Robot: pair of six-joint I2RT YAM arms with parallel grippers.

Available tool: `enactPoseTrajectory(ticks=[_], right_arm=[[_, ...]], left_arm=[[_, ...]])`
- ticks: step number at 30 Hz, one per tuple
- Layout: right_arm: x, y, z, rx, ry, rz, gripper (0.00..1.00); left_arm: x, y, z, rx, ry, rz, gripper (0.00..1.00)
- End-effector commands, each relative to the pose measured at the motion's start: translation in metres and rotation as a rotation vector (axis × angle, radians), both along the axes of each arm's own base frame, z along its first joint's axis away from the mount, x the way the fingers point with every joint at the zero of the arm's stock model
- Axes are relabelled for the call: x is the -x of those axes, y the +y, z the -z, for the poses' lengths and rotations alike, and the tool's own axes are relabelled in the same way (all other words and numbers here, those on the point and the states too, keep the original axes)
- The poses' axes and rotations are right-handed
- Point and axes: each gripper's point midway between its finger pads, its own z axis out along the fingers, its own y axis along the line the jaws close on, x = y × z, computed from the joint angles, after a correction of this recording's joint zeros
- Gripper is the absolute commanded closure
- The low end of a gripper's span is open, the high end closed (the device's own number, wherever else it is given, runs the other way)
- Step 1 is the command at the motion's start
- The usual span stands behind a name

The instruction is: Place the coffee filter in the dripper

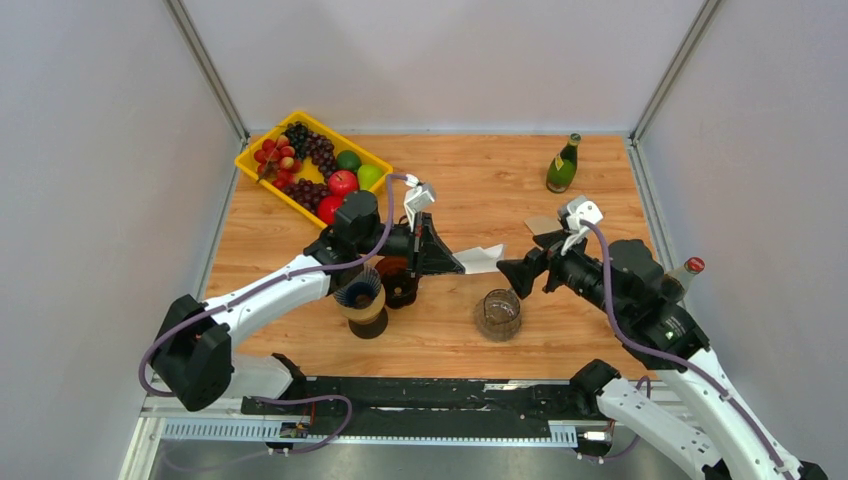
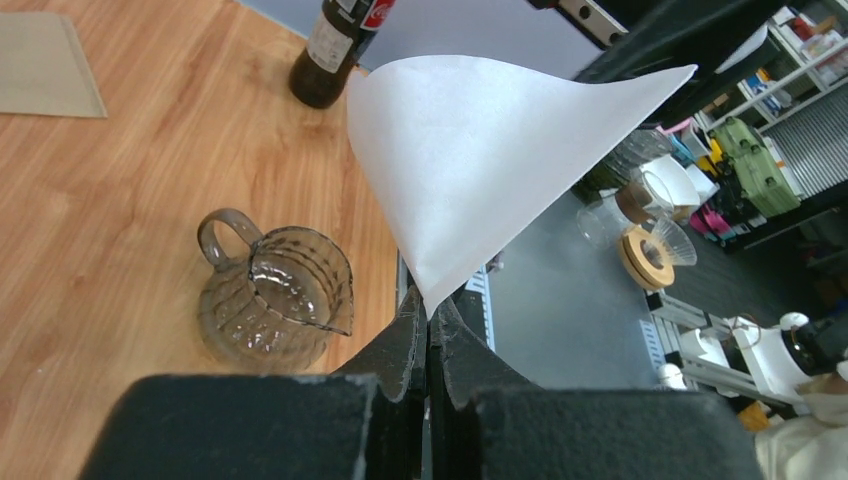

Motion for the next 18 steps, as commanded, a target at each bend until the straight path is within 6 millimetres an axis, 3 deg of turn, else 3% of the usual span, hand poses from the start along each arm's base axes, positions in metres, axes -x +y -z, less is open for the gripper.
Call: enactPoseTrajectory(ticks=[1, 13, 17, 18], right_arm=[[0.026, 0.028, -0.028, -0.069, -0.131, -0.238, 0.02], [0.014, 0.037, -0.012, 0.011, -0.149, -0.28, 0.06], [0.025, 0.047, -0.018, -0.036, -0.146, -0.353, 0.21], [0.032, 0.051, -0.019, -0.049, -0.145, -0.398, 0.29]], left_arm=[[0.009, -0.002, -0.007, 0.017, -0.018, 0.08, 1.0], [0.04, 0.01, -0.024, 0.091, -0.062, 0.251, 1.0], [0.043, 0.012, -0.026, 0.097, -0.085, 0.253, 0.99], [0.043, 0.013, -0.027, 0.099, -0.09, 0.25, 0.99]])
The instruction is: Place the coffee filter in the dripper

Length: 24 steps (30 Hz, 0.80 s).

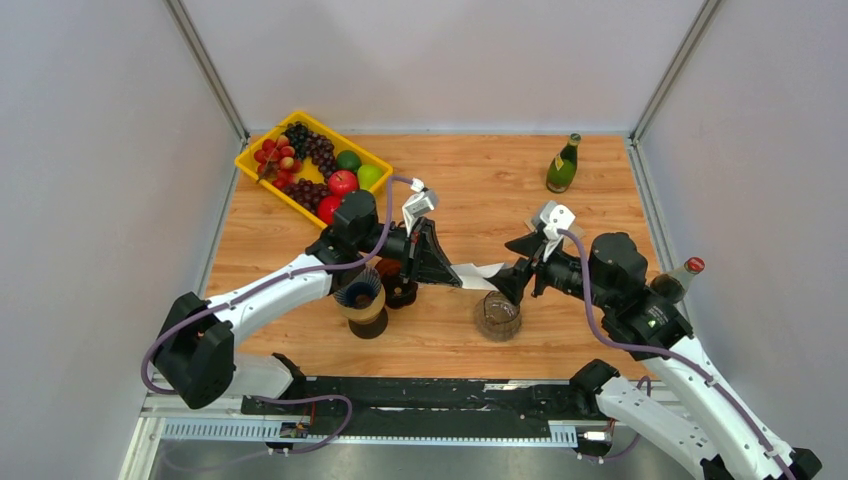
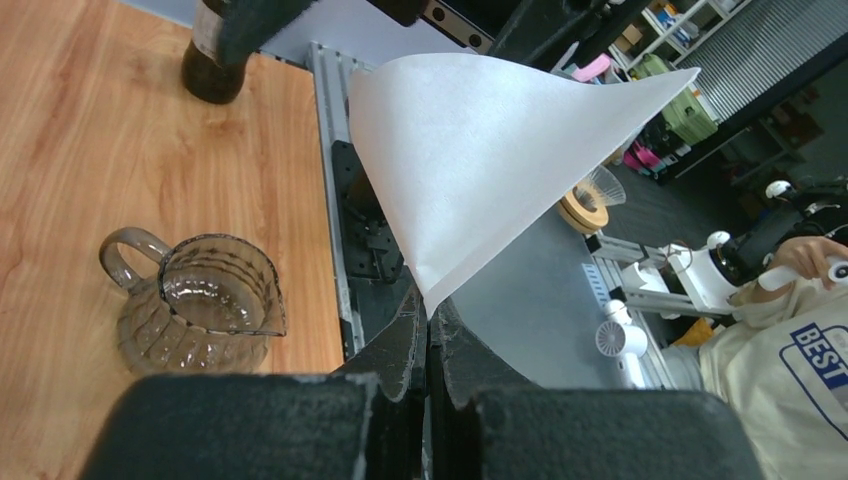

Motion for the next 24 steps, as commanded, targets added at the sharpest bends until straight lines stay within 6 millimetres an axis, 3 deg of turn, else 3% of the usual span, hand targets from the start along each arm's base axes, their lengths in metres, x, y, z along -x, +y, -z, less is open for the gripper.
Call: enactPoseTrajectory(ticks=[1, 3, 8, 10, 11, 13, 14, 15, 16, 17, 18, 24], right_arm=[[0.02, 0.017, -0.024, -0.082, -0.055, -0.152, 0.35], [0.026, 0.02, -0.027, -0.095, -0.063, -0.187, 0.51], [0.032, 0.027, -0.03, -0.118, -0.027, -0.236, 0.76], [0.031, 0.027, -0.031, -0.122, -0.022, -0.233, 0.98], [0.031, 0.026, -0.032, -0.124, -0.024, -0.226, 1.0], [0.03, 0.025, -0.033, -0.126, -0.029, -0.216, 1.0], [0.029, 0.023, -0.034, -0.13, -0.03, -0.202, 1.0], [0.027, 0.022, -0.035, -0.135, -0.029, -0.183, 1.0], [0.025, 0.02, -0.036, -0.142, -0.026, -0.159, 1.0], [0.022, 0.017, -0.038, -0.151, -0.021, -0.132, 1.0], [0.02, 0.015, -0.04, -0.163, -0.011, -0.102, 1.0], [0.011, 0.012, -0.048, -0.25, 0.101, -0.002, 1.0]], left_arm=[[0.012, 0.007, -0.02, 0.067, -0.089, 0.042, 0.99], [0.012, 0.007, -0.021, 0.07, -0.093, 0.041, 0.99], [0.011, 0.006, -0.026, 0.082, -0.103, 0.031, 0.98], [0.01, 0.006, -0.027, 0.082, -0.101, 0.025, 0.97], [0.009, 0.005, -0.028, 0.084, -0.103, 0.016, 0.95], [0.006, 0.005, -0.029, 0.087, -0.107, -0.006, 0.82], [0.005, 0.005, -0.03, 0.088, -0.109, -0.019, 0.59], [0.0, 0.003, -0.031, 0.091, -0.118, -0.053, 0.43], [-0.001, 0.004, -0.032, 0.087, -0.118, -0.07, 0.15], [-0.008, 0.002, -0.033, 0.088, -0.129, -0.117, 0.08], [-0.01, 0.004, -0.034, 0.082, -0.129, -0.142, 0.02], [-0.043, 0.002, -0.045, 0.086, -0.122, -0.36, 0.0]])
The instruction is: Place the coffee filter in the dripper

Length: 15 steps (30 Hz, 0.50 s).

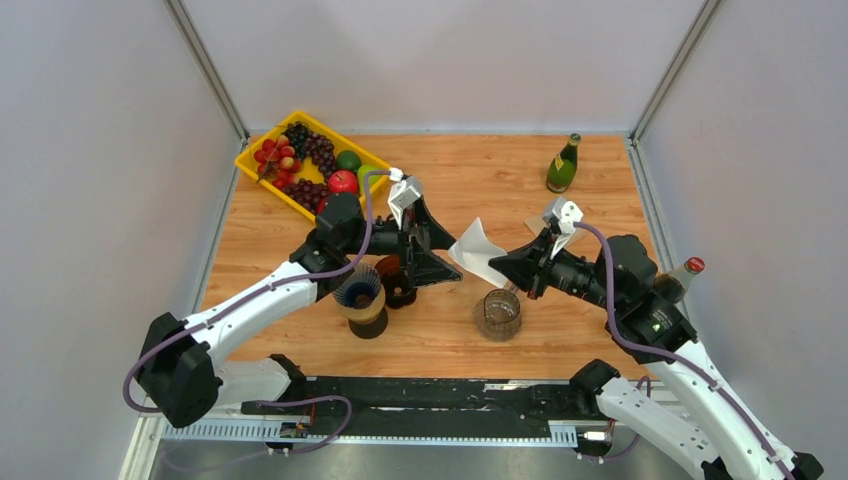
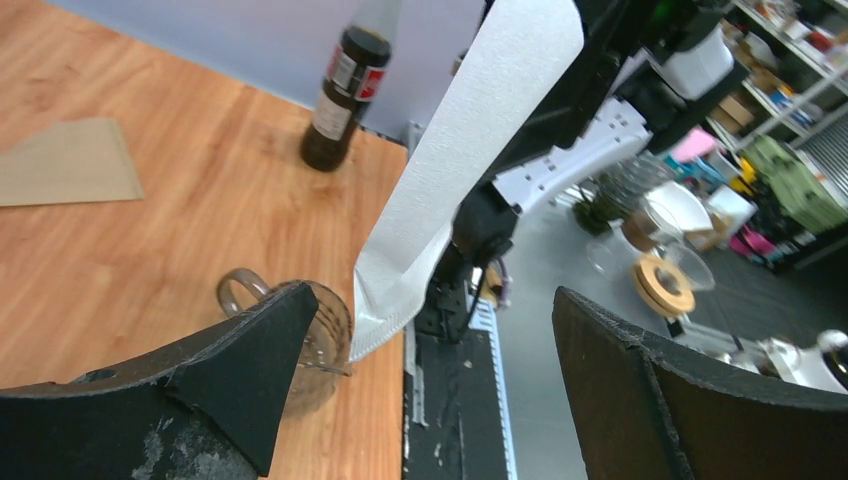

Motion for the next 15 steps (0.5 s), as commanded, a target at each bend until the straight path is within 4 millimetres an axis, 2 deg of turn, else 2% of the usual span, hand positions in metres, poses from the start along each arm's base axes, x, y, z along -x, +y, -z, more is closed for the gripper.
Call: enactPoseTrajectory(ticks=[1, 5, 8, 10, 11, 12, 13, 14, 15], right_arm=[[-0.008, 0.0, -0.028, -0.126, 0.075, 0.084, 1.0], [-0.016, 0.005, -0.032, -0.2, 0.174, 0.124, 1.0], [-0.024, 0.002, -0.035, -0.234, 0.198, 0.177, 1.0], [-0.028, -0.003, -0.035, -0.25, 0.202, 0.217, 1.0], [-0.029, -0.004, -0.034, -0.254, 0.205, 0.231, 1.0], [-0.029, -0.006, -0.035, -0.262, 0.204, 0.24, 1.0], [-0.029, -0.007, -0.034, -0.264, 0.207, 0.244, 1.0], [-0.028, -0.006, -0.034, -0.266, 0.208, 0.24, 1.0], [-0.027, -0.005, -0.033, -0.264, 0.213, 0.233, 1.0]], left_arm=[[-0.029, -0.001, -0.024, 0.051, -0.036, -0.188, 0.0], [-0.035, -0.007, -0.033, 0.091, 0.0, -0.192, 0.01], [-0.037, -0.012, -0.033, 0.107, 0.029, -0.181, 0.11], [-0.039, -0.013, -0.033, 0.113, 0.042, -0.188, 0.21], [-0.041, -0.013, -0.032, 0.113, 0.053, -0.2, 0.31], [-0.043, -0.012, -0.032, 0.115, 0.061, -0.214, 0.37], [-0.044, -0.012, -0.031, 0.116, 0.065, -0.219, 0.48], [-0.045, -0.012, -0.032, 0.122, 0.077, -0.232, 0.55], [-0.046, -0.011, -0.032, 0.131, 0.079, -0.239, 0.67]])
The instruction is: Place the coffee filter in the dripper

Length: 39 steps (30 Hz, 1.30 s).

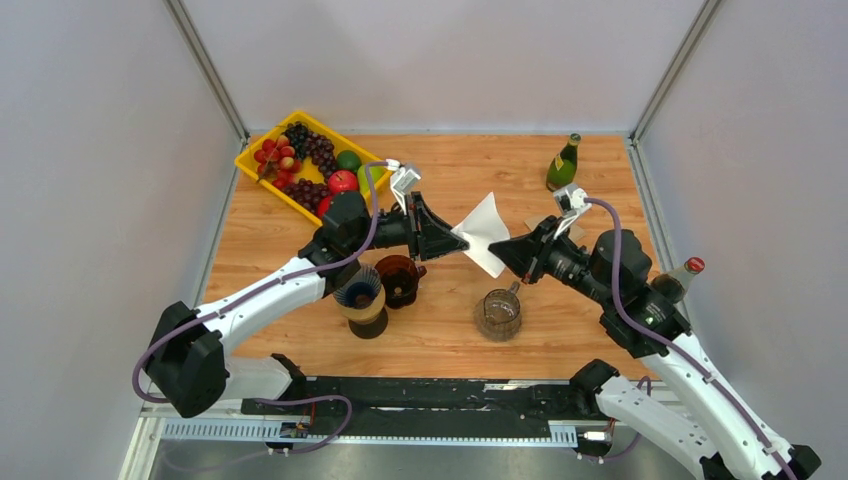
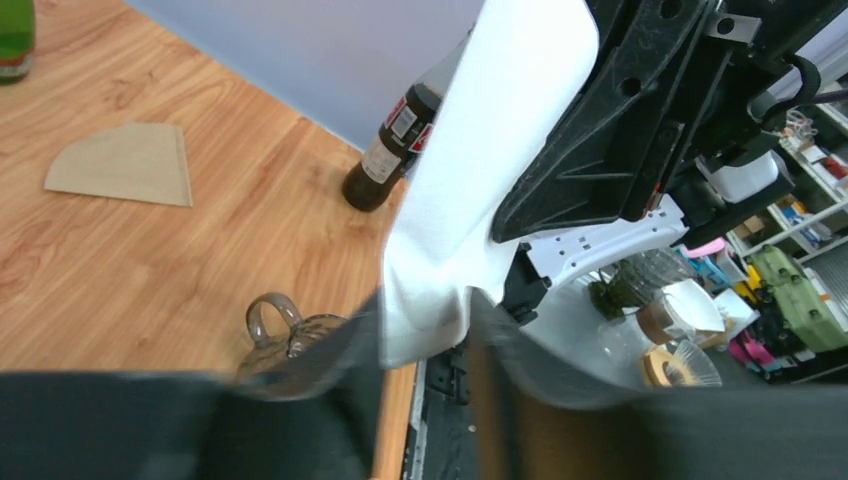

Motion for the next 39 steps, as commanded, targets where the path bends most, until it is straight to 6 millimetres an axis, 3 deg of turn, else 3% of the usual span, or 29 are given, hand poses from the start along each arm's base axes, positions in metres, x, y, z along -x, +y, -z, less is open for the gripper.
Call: enactPoseTrajectory(ticks=[1, 4, 8, 11, 14, 17, 19, 24, 27, 33, 39], right_arm=[[0.0, -0.003, -0.026, -0.092, -0.023, 0.031, 1.0], [0.001, 0.001, -0.023, -0.084, -0.015, 0.008, 0.99], [-0.002, 0.002, -0.018, -0.067, -0.01, 0.011, 0.92], [-0.006, -0.005, -0.017, -0.045, -0.041, 0.049, 0.7], [-0.016, -0.022, -0.017, -0.017, -0.07, 0.157, 0.36], [-0.027, -0.052, -0.023, 0.002, -0.097, 0.328, 0.08], [-0.031, -0.072, -0.027, 0.007, -0.113, 0.428, 0.0], [-0.032, -0.109, -0.027, 0.036, -0.118, 0.605, 0.0], [-0.034, -0.116, -0.017, 0.086, -0.1, 0.635, 0.0], [-0.039, -0.081, 0.006, 0.202, -0.045, 0.463, 0.0], [-0.039, -0.064, 0.015, 0.245, -0.023, 0.368, 0.0]], left_arm=[[-0.007, 0.0, -0.03, 0.099, -0.024, -0.053, 0.72], [-0.007, 0.002, -0.037, 0.139, -0.023, -0.062, 0.88], [-0.004, 0.0, -0.041, 0.169, -0.014, -0.043, 0.99], [-0.006, 0.0, -0.038, 0.157, -0.003, -0.051, 1.0], [-0.006, 0.002, -0.034, 0.144, 0.01, -0.066, 1.0], [-0.007, 0.005, -0.027, 0.111, 0.031, -0.091, 1.0], [-0.007, 0.007, -0.024, 0.097, 0.036, -0.104, 1.0], [-0.007, 0.012, -0.021, 0.09, 0.04, -0.127, 1.0], [-0.006, 0.013, -0.021, 0.087, 0.046, -0.128, 1.0], [-0.001, 0.012, -0.026, 0.096, 0.059, -0.099, 1.0], [-0.005, 0.013, -0.022, 0.084, 0.062, -0.121, 1.0]])
